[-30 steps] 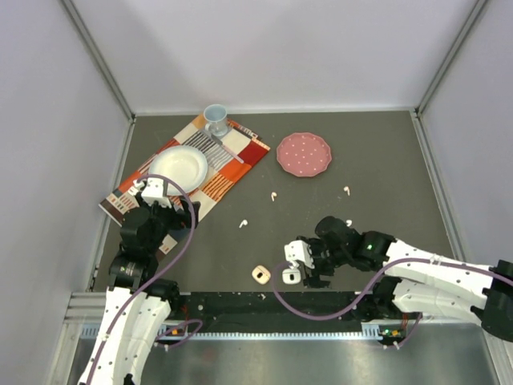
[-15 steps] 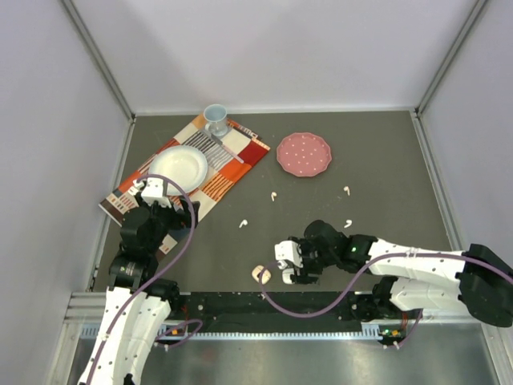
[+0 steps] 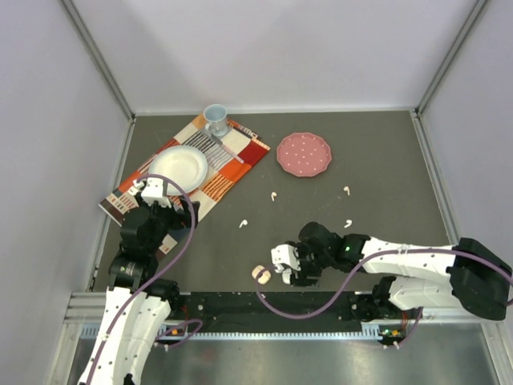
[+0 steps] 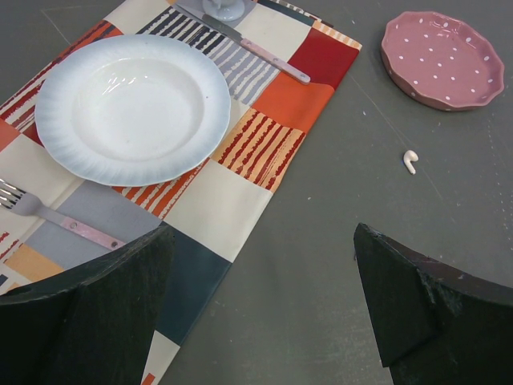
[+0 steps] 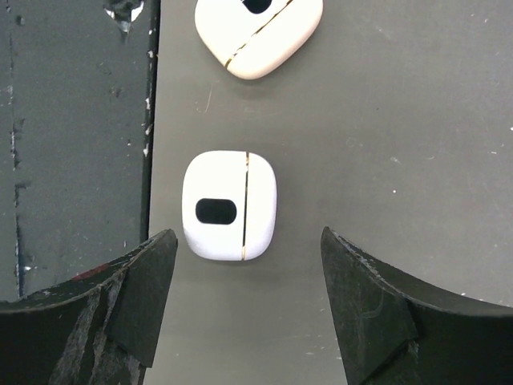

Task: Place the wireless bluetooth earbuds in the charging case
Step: Pick up the charging case from the corner of the board, then pass from the right arm to the left

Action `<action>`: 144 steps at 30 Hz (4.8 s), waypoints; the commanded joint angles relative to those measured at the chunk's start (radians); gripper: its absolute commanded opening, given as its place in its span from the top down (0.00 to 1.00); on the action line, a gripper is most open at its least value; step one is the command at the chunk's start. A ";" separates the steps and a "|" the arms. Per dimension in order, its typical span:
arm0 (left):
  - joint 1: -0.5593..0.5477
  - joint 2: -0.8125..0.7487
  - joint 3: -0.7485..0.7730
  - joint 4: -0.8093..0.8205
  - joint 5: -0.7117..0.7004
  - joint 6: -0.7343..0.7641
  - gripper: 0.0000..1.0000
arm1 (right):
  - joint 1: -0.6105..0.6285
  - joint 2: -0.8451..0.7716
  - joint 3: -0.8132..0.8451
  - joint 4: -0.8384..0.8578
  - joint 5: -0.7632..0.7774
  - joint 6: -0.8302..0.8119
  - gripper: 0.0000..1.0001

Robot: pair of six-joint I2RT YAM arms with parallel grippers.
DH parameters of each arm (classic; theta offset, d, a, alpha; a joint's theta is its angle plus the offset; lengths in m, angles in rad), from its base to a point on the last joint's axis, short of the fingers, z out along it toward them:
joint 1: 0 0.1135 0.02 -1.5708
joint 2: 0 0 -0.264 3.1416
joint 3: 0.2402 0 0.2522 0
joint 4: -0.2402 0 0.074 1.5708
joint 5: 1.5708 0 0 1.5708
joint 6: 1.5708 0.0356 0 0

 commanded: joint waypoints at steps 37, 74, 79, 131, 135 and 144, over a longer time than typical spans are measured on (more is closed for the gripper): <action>-0.001 0.023 0.004 0.026 -0.026 -0.012 0.01 | 0.020 0.210 0.162 -0.078 -0.006 -0.061 0.38; 0.001 0.003 0.001 0.023 -0.047 -0.020 0.01 | 0.028 0.205 0.156 0.037 -0.083 -0.061 0.39; 0.001 0.002 0.001 0.023 -0.052 -0.020 0.01 | 0.028 0.234 0.180 0.021 -0.072 -0.042 0.40; 0.001 0.060 0.000 0.165 0.517 -0.345 0.01 | 0.037 -0.080 0.113 0.330 0.341 0.124 1.00; -0.001 0.072 -0.042 0.301 0.647 -0.452 0.01 | 0.045 -0.095 0.130 0.365 0.429 0.123 0.99; -0.159 0.124 -0.121 0.546 0.636 -0.523 0.03 | 0.056 -0.098 0.151 0.475 0.404 0.173 0.99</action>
